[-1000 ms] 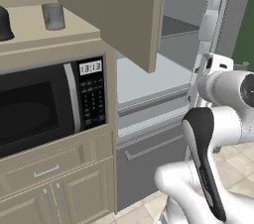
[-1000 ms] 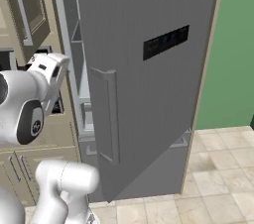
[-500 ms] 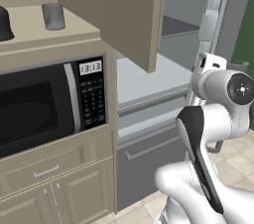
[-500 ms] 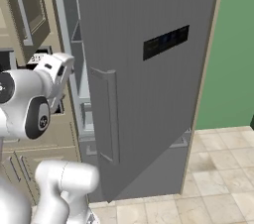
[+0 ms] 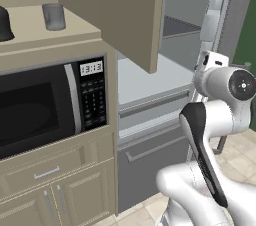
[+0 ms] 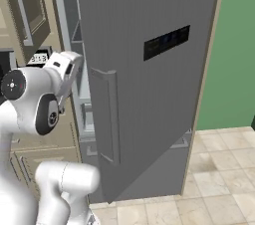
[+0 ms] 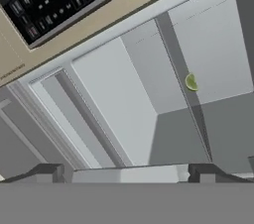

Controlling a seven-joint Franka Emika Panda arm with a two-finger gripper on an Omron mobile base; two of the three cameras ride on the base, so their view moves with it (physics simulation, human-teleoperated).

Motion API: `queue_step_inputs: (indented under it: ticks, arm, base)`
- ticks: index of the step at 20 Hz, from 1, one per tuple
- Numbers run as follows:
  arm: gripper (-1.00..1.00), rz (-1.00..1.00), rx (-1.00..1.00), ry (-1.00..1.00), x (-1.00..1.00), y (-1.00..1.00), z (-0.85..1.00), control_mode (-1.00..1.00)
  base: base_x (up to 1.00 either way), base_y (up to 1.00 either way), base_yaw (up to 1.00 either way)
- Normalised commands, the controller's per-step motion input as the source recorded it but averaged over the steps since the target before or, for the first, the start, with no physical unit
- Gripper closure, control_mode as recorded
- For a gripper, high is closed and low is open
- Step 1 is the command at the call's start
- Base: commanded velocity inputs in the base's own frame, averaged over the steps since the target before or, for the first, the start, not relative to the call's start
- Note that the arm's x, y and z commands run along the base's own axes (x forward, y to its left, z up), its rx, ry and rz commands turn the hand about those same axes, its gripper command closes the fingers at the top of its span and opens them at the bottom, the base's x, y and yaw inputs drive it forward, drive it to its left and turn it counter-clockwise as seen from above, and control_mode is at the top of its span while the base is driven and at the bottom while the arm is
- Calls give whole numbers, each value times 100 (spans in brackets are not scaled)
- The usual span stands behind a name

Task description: There is a bowl on the dining counter. Grab a lemon wedge from the fridge and place it in the bowl. Then get the liquor bottle and glass cup from the cabinet and place them next to the bowl.

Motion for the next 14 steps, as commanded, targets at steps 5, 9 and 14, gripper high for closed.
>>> queue_step_inputs:
  ticks: [5,9,14]
  arm:
    - [-100,0,2,1,19,-26,0,-100]
    - [-100,-3,0,4,38,-4,-1,-100]
    - [-100,-11,0,2,32,4,-4,-100]
  base:
    - [0,0,0]
    - [0,0,0]
    - [0,0,0]
